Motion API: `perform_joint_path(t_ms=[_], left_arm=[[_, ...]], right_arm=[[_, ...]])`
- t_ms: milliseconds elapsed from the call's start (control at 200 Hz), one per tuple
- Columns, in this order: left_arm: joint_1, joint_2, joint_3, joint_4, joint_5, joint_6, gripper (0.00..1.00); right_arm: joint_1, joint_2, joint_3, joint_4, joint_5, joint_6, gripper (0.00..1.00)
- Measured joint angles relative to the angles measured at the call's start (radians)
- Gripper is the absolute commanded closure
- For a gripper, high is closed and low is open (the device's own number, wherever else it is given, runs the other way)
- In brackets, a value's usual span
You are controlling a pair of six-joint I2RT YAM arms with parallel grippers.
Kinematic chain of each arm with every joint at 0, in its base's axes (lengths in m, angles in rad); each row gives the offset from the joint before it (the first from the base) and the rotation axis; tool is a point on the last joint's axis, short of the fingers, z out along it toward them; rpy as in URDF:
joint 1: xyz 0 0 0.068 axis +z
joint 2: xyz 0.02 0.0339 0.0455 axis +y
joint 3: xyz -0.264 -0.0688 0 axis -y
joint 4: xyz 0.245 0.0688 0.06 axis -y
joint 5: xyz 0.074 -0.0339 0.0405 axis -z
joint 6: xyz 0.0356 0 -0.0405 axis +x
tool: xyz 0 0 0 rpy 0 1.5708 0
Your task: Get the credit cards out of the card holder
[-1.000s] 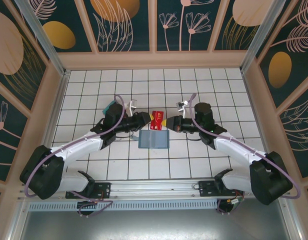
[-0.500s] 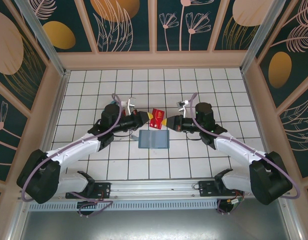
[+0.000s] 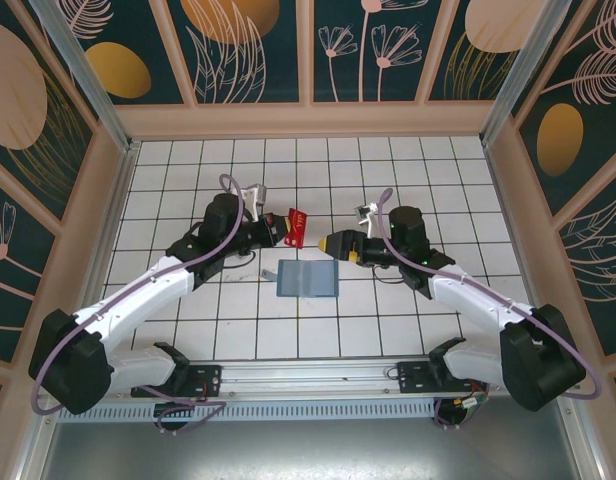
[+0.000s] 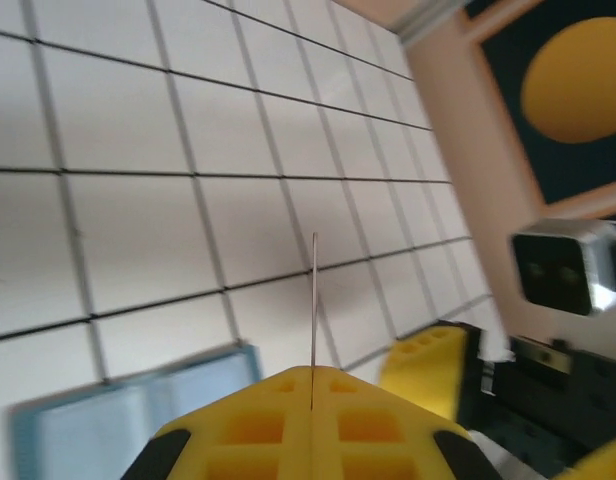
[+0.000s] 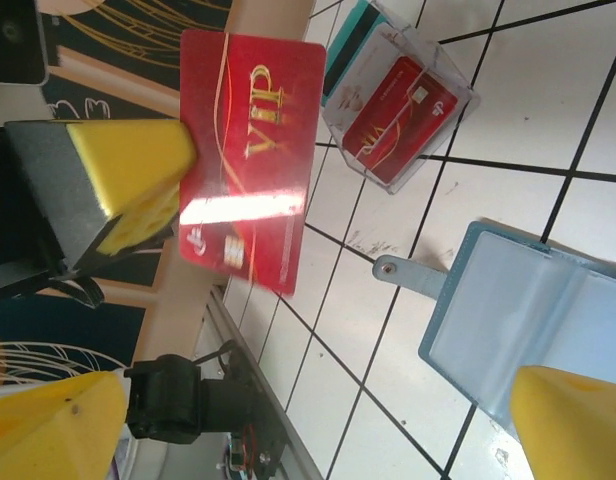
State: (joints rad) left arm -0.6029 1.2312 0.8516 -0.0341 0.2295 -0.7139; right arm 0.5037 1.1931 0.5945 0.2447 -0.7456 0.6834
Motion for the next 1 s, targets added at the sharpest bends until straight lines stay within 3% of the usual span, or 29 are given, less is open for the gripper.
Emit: perform_joint_path(t_ms=[220, 500, 746, 1001], left_arm=[[0.001, 0.036, 0.140, -0.257, -0.282, 0.279, 1.00], [0.003, 0.179, 0.211, -0.380, -0.520, 0.563, 1.00], [0.024, 0.281, 0.211, -0.386, -0.624, 0.734, 1.00], [0.051, 0.359, 0.211, -0.359, -0.619, 0.797, 1.00]], right_arm=[[0.000, -0.019, 0.002, -0.031, 0.027, -0.031, 0.01], [-0.001, -0.022, 0.009, -0.048, 0.039, -0.058, 0.01], [-0.003, -0.022, 0.010, -0.048, 0.039, -0.061, 0.01], [-0.031, -0.022, 0.010, -0.048, 0.037, -0.076, 0.01]])
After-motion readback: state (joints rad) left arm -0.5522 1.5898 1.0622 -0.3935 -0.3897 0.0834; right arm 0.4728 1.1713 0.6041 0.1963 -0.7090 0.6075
